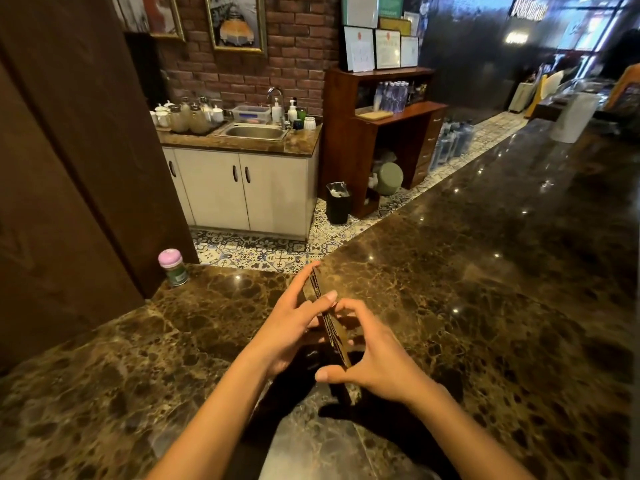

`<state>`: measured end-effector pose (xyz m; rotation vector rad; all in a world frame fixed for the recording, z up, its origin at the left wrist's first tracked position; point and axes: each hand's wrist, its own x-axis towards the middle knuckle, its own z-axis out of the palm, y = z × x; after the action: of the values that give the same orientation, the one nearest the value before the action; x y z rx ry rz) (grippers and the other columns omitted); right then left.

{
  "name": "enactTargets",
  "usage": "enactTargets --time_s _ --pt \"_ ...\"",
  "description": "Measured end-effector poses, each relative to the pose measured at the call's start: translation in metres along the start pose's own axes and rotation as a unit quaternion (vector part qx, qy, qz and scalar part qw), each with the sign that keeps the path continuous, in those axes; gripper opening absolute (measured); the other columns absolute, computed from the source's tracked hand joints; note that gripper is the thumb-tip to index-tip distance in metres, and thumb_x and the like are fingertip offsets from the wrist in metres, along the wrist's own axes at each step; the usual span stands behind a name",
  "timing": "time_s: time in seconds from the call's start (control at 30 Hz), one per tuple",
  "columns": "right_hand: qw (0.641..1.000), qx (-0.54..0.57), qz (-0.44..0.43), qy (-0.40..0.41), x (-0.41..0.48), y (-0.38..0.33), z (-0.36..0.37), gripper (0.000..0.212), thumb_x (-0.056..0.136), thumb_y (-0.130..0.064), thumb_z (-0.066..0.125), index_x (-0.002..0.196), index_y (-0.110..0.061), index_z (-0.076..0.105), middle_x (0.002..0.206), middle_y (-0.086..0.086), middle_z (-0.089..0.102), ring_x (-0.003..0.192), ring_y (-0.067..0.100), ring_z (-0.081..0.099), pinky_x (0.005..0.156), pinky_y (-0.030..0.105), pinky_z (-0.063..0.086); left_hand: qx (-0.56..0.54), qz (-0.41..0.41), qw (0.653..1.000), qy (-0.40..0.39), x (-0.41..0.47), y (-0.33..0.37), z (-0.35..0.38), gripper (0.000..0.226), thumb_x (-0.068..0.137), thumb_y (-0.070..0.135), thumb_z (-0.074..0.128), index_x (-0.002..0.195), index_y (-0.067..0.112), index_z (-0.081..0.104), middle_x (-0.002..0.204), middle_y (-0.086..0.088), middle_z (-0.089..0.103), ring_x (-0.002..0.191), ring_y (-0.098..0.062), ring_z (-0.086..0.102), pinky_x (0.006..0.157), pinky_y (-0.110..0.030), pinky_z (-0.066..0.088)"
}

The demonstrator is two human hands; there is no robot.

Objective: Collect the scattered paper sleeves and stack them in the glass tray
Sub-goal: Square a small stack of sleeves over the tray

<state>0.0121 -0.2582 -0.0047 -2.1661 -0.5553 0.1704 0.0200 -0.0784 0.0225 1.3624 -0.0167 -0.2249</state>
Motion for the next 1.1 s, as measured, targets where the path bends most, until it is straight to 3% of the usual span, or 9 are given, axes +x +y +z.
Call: enactTargets --time_s 0.13,0.23,0.3,0.37,0.43,0.57,0.7,0.77,1.1 --pt "0.994 -0.107 0.008 0.009 0.004 -0.002 -0.011 0.100 0.045 -0.073 0.088 0.128 -0.041 0.041 0.133 -0.011 0.031 0.126 0.008 0.029 0.109 0.031 0.039 0.046 -0.028 0.998 -0.038 -0.009 -0.006 0.005 0.049 0.087 0.038 0.073 0.130 0.048 0.052 0.131 -0.021 0.063 0.118 -0.040 0.062 0.102 -0.055 0.049" --pt "0.995 -0.095 -0.017 -0.016 0.002 -0.006 -0.007 0.106 0.046 -0.066 0.092 0.132 -0.032 0.039 0.155 -0.015 0.018 0.141 0.004 0.020 0.102 0.005 0.030 0.043 -0.033 0.997 -0.063 -0.014 -0.010 0.009 0.055 0.088 0.042 0.071 0.135 0.056 0.045 0.144 0.001 0.056 0.128 -0.026 0.057 0.105 -0.050 0.048" --pt "0.998 -0.037 -0.023 -0.038 -0.001 -0.012 -0.011 0.106 0.049 -0.055 0.096 0.134 -0.034 0.037 0.161 -0.019 0.014 0.141 -0.008 0.024 0.091 -0.008 0.029 0.022 -0.023 0.998 -0.059 -0.017 -0.007 0.013 0.047 0.094 0.035 0.064 0.136 0.051 0.048 0.127 0.009 0.068 0.109 -0.017 0.070 0.090 -0.038 0.058" --pt "0.996 -0.012 -0.041 -0.072 -0.004 -0.016 -0.019 0.098 0.054 -0.047 0.098 0.131 -0.037 0.038 0.158 -0.023 0.024 0.138 -0.014 0.031 0.103 0.006 0.037 -0.049 -0.039 0.996 -0.057 -0.021 -0.007 0.013 0.037 0.097 0.032 0.060 0.133 0.039 0.054 0.124 -0.009 0.070 0.091 -0.029 0.074 0.072 -0.041 0.062" --pt "0.996 -0.008 -0.060 -0.063 -0.006 -0.019 -0.024 0.081 0.058 -0.045 0.098 0.121 -0.037 0.048 0.152 -0.019 0.039 0.136 0.000 0.045 0.109 0.026 0.045 -0.131 -0.053 0.988 -0.065 -0.028 -0.009 0.012 0.035 0.098 0.031 0.056 0.133 0.034 0.055 0.129 -0.020 0.065 0.092 -0.037 0.070 0.071 -0.047 0.063" --pt "0.996 -0.022 -0.078 -0.038 -0.013 -0.028 -0.025 0.077 0.051 -0.044 0.101 0.110 -0.029 0.055 0.146 -0.016 0.042 0.130 0.000 0.049 0.092 0.004 0.044 -0.210 -0.051 0.974 -0.068 -0.044 -0.018 0.017 0.038 0.100 0.029 0.050 0.138 0.031 0.054 0.132 -0.015 0.065 0.109 -0.032 0.069 0.080 -0.044 0.062" --pt "0.991 -0.050 -0.115 -0.056 -0.030 -0.040 -0.026 0.080 0.050 -0.052 0.098 0.114 -0.033 0.053 0.149 -0.019 0.045 0.137 0.003 0.046 0.110 0.031 0.044 -0.260 -0.048 0.961 -0.076 -0.062 -0.023 0.021 0.039 0.097 0.034 0.050 0.136 0.026 0.054 0.128 -0.020 0.064 0.086 -0.038 0.070 0.070 -0.048 0.062" --pt "0.990 -0.063 -0.117 -0.057 -0.038 -0.047 -0.028 0.080 0.051 -0.055 0.097 0.114 -0.035 0.053 0.142 -0.019 0.051 0.133 0.005 0.050 0.108 0.040 0.047 -0.266 -0.041 0.961 -0.070 -0.075 -0.020 0.028 0.042 0.091 0.036 0.055 0.132 0.027 0.056 0.120 -0.019 0.066 0.082 -0.036 0.070 0.065 -0.046 0.062" --pt "0.976 -0.104 -0.143 -0.125 -0.085 -0.068 -0.038 0.076 0.059 -0.046 0.096 0.119 -0.031 0.052 0.142 -0.011 0.050 0.132 0.011 0.050 0.108 0.042 0.046 -0.258 -0.043 0.964 -0.039 -0.130 -0.013 0.065 0.029 0.092 0.038 0.056 0.115 0.020 0.060 0.100 -0.018 0.068 0.073 -0.032 0.069 0.059 -0.041 0.061"
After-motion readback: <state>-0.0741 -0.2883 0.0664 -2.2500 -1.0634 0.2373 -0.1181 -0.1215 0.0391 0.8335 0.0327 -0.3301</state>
